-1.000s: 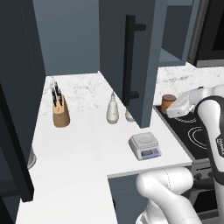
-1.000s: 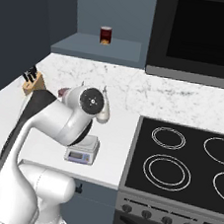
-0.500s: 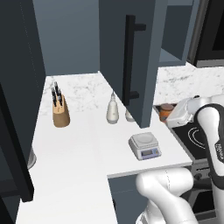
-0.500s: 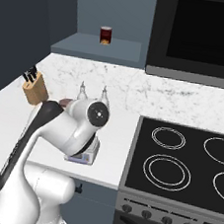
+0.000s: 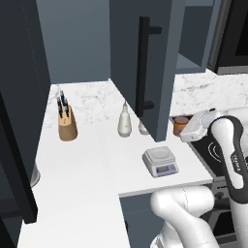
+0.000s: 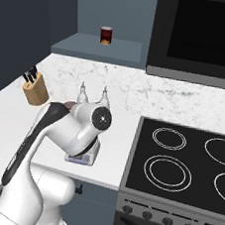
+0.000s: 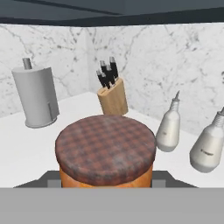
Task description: Pick the jam and place it on the digital scale for weighing, and close the cabinet.
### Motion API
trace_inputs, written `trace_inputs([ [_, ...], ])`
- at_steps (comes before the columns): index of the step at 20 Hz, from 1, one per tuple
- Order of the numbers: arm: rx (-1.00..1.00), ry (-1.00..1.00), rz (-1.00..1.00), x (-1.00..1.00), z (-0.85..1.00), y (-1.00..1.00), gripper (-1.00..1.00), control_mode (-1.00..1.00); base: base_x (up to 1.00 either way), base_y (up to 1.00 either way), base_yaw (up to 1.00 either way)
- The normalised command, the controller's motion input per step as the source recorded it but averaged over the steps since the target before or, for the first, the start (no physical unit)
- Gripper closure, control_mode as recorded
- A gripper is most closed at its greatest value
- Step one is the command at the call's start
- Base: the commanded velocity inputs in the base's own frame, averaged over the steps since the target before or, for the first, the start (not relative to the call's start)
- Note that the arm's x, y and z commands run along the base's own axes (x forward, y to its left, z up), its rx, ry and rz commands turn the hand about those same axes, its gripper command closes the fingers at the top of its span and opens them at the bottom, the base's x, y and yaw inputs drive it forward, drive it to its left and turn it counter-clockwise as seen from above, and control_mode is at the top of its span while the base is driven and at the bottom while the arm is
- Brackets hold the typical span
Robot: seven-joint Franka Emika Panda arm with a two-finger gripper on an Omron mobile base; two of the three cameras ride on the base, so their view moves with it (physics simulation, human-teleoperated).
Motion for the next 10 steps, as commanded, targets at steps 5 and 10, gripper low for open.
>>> trace_inputs([
  [5, 0.00, 0.00, 0.09, 0.19, -0.21, -0.09, 1.00, -1.00, 0.00, 0.00, 0.00],
  [10, 0.00, 0.00, 0.12, 0.20, -0.28, -0.07, 1.00, -1.00, 0.00, 0.00, 0.00],
])
